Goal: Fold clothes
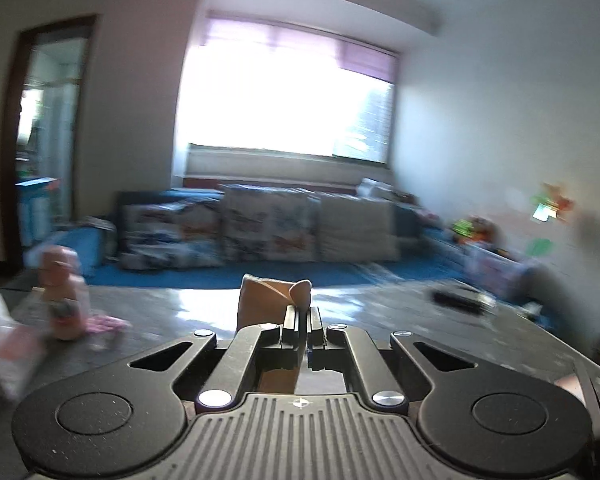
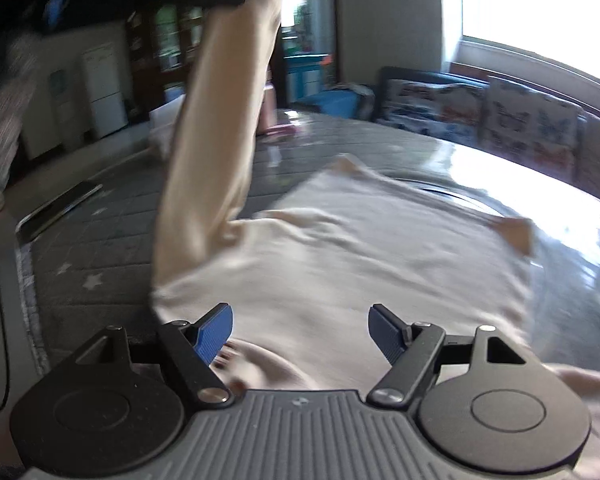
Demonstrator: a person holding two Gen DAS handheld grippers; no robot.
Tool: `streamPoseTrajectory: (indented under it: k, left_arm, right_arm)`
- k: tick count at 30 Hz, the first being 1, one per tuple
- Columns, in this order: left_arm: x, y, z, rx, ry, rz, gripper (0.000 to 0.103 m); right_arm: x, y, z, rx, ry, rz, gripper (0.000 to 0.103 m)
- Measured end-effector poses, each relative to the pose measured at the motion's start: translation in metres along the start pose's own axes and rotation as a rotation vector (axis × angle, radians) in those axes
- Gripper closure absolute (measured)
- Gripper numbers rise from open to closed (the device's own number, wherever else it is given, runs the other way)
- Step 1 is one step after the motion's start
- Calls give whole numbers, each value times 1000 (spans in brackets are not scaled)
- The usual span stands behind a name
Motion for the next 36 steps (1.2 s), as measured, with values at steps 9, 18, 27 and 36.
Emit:
streamPoseTrajectory:
  k: [9,18,27,36]
  left_arm:
    - [-69,61,32,-217,-226,95,76]
    - [-99,3,19,-64,-291,85,71]
    - [-123,-38,35,70,-357,131,74]
    - [-131,-43,70,80,-387,135,66]
  right_arm:
    - [-33,54,-34,-66,-38,142,26]
    - [-27,68,-50,-30,21,209,31]
    - [-14,73,-16,-43,-17,233,57]
    - [-18,76,-9,-84,-44,209,87]
Point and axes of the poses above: each gripper's, at about its wrist camera, not at the fingertips, and z roughly the way its jaws point, y to its right, x to its top, the point moved 7 cm from there along z, roughly the way its jaws point, and after that the axes turned 7 degrees about z, right-handed, at the moved point
